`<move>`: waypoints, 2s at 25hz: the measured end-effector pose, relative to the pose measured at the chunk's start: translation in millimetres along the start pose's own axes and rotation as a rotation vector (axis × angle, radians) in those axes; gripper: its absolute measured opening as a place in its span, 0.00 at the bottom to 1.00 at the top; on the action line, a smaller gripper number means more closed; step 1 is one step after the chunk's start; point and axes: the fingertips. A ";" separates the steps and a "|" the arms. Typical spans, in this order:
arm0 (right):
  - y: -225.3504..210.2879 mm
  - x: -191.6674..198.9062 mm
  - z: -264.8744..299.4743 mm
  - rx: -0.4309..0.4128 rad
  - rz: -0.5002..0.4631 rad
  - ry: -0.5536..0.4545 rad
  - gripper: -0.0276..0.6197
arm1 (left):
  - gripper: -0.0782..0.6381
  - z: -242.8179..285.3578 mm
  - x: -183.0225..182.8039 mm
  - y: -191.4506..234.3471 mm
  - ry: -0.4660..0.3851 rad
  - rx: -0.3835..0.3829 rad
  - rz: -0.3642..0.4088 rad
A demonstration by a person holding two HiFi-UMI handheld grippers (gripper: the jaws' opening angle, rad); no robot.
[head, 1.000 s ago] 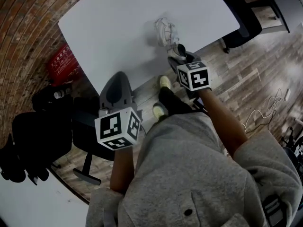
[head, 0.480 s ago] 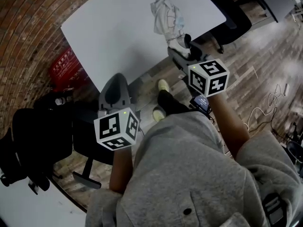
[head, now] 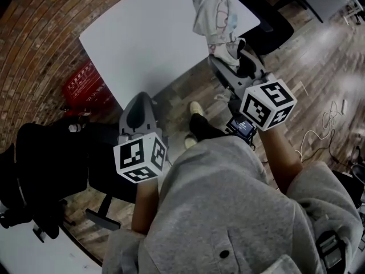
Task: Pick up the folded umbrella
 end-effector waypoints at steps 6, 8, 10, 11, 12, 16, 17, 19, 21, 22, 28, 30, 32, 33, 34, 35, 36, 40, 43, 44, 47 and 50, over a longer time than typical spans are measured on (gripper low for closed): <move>29.4 -6.1 -52.9 -0.039 -0.003 -0.116 0.42 | 0.13 -34.1 7.7 -13.1 -0.033 0.014 0.018; 38.5 -5.5 -70.6 -0.043 0.000 -0.145 0.42 | 0.13 -44.7 10.9 -18.1 -0.046 0.021 0.024; 47.3 -5.9 -85.4 -0.045 0.006 -0.175 0.42 | 0.13 -53.9 14.1 -20.6 -0.054 0.027 0.031; 51.5 -6.4 -91.4 -0.046 0.010 -0.187 0.42 | 0.13 -58.2 15.5 -20.8 -0.056 0.029 0.033; 55.5 -6.6 -97.1 -0.047 0.014 -0.198 0.42 | 0.13 -62.5 17.0 -20.6 -0.058 0.029 0.034; 69.7 -3.2 -121.9 -0.045 0.024 -0.237 0.42 | 0.13 -79.7 25.9 -20.8 -0.070 0.030 0.033; 72.4 -2.6 -127.3 -0.042 0.022 -0.248 0.42 | 0.13 -82.9 27.6 -21.0 -0.075 0.031 0.033; 76.8 -1.9 -136.6 -0.037 0.022 -0.264 0.42 | 0.13 -88.4 30.3 -21.1 -0.081 0.034 0.035; 80.5 -1.3 -144.3 -0.033 0.023 -0.276 0.42 | 0.13 -93.0 32.7 -21.1 -0.085 0.035 0.036; 82.4 -1.0 -147.8 -0.032 0.024 -0.281 0.42 | 0.13 -94.8 33.6 -21.0 -0.086 0.036 0.036; 91.5 -2.2 -164.3 -0.042 0.026 -0.307 0.42 | 0.13 -103.0 36.5 -23.1 -0.088 0.044 0.041; 91.7 -2.7 -168.9 -0.041 0.023 -0.316 0.42 | 0.13 -104.0 37.8 -25.3 -0.088 0.045 0.041; 90.4 -2.7 -172.7 -0.038 0.026 -0.323 0.42 | 0.13 -104.2 38.7 -27.5 -0.086 0.046 0.042; 89.4 -2.7 -174.1 -0.038 0.031 -0.327 0.42 | 0.13 -104.0 39.0 -28.4 -0.084 0.047 0.042; 88.3 -2.8 -175.1 -0.038 0.035 -0.331 0.42 | 0.13 -103.6 38.9 -29.2 -0.083 0.048 0.044; 87.1 -3.1 -175.9 -0.037 0.038 -0.335 0.42 | 0.13 -103.0 38.7 -29.9 -0.082 0.048 0.045; 85.9 -3.5 -176.4 -0.036 0.039 -0.338 0.42 | 0.13 -102.4 38.2 -30.6 -0.081 0.048 0.047; 82.0 -4.3 -178.7 -0.037 0.038 -0.346 0.42 | 0.13 -100.3 38.3 -32.7 -0.076 0.045 0.048; 77.2 -4.7 -179.5 -0.035 0.037 -0.341 0.42 | 0.13 -97.4 37.3 -36.3 -0.069 0.046 0.045; 75.4 -5.1 -179.3 -0.033 0.037 -0.337 0.42 | 0.13 -96.3 36.4 -38.1 -0.067 0.048 0.043; 70.8 -4.8 -180.6 -0.031 0.034 -0.332 0.42 | 0.13 -94.8 35.0 -44.1 -0.067 0.052 0.048; 67.7 -4.8 -183.4 -0.031 0.034 -0.338 0.42 | 0.13 -93.0 34.6 -47.9 -0.070 0.053 0.049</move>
Point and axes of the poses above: the fingertips, and each gripper's own axes: z forward along the fingers, y to its left, x out of its underside, and after that the axes turned 12 degrees about y, right-handed
